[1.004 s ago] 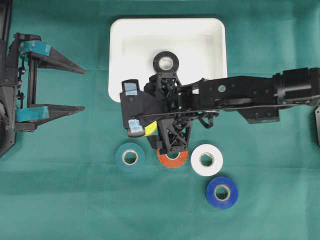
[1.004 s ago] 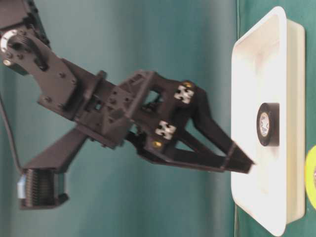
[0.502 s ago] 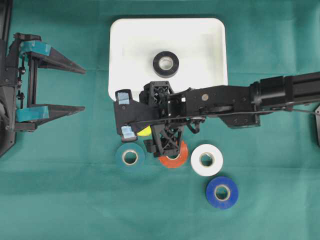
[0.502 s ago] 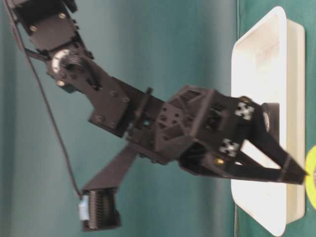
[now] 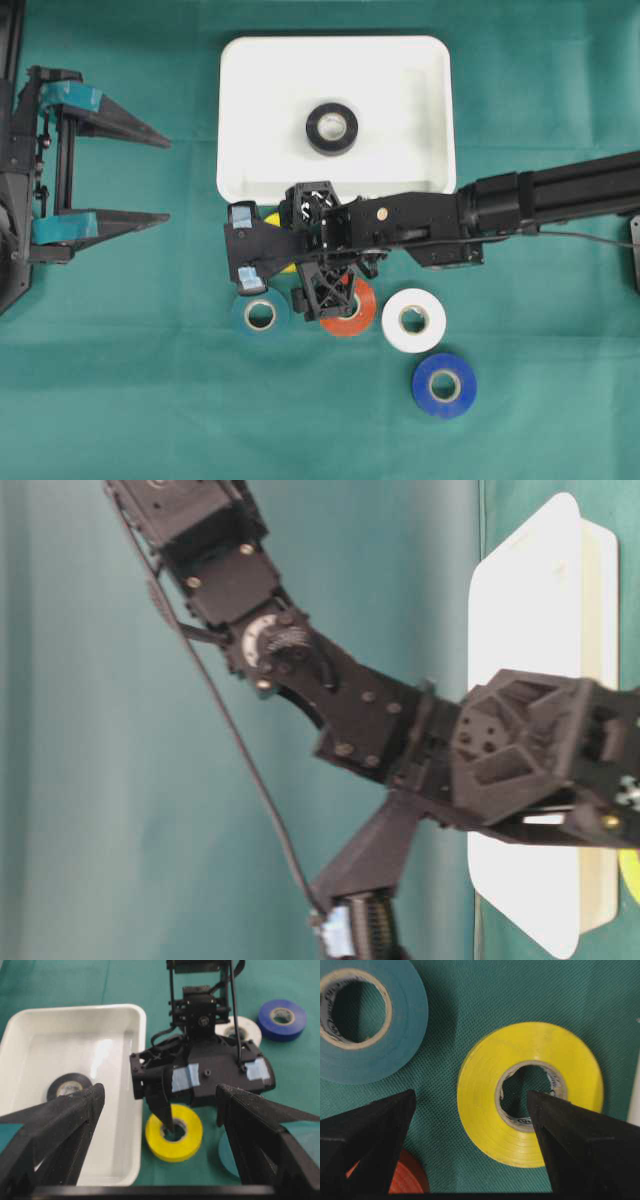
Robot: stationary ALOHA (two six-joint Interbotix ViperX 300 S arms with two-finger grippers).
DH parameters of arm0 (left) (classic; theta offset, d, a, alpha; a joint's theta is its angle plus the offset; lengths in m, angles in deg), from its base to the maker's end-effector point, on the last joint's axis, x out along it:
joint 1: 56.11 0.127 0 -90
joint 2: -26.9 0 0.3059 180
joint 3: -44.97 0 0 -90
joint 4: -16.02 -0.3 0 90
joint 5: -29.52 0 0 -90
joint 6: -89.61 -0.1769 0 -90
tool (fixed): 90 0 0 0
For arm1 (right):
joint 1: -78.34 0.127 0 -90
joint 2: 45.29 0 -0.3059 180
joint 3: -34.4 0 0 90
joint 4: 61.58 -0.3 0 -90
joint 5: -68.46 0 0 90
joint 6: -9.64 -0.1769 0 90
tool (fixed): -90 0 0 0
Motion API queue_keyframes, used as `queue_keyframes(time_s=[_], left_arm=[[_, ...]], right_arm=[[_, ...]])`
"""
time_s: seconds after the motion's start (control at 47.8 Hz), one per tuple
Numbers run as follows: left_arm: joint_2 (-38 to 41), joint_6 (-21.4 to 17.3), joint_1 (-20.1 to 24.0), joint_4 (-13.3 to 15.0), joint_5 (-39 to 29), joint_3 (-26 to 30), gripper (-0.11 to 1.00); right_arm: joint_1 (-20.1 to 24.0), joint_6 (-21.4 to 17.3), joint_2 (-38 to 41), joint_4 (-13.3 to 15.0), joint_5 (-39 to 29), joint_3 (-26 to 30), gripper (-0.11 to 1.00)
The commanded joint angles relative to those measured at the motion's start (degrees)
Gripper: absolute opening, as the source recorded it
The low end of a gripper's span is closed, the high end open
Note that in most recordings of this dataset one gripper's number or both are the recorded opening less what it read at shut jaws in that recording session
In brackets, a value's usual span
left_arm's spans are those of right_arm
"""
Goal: Pick up the tape from a random location and place it into the white case.
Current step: 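Lower the right gripper into the yellow roll and close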
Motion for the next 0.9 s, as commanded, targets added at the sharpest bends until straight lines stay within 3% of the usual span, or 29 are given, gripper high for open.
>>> queue_keyframes(time_s=[0.0,0.502,0.586,0.753,0.879], left_arm=[[0.0,0.09,-0.09,0.09,0.35,0.79,0.97],[0.0,0.09,-0.09,0.09,0.35,0.79,0.97],[0.0,0.09,-0.09,0.09,0.26,0.79,0.97],[0.0,0.09,-0.09,0.09,0.35,0.7,0.97],[0.0,0.09,-0.09,0.09,0.26,0.7,0.97]], right_arm=[[0.0,-0.18,-0.88,0.09,0.35,1.05,0.91],[-0.09,0.0,-0.88,0.35,1.05,1.05,0.87],[0.0,0.0,-0.88,1.05,1.76,1.05,0.76],[-0.26,0.18,-0.97,1.32,1.67,0.97,0.35],[-0.26,0.35,-1.05,1.32,1.23,1.05,0.32]])
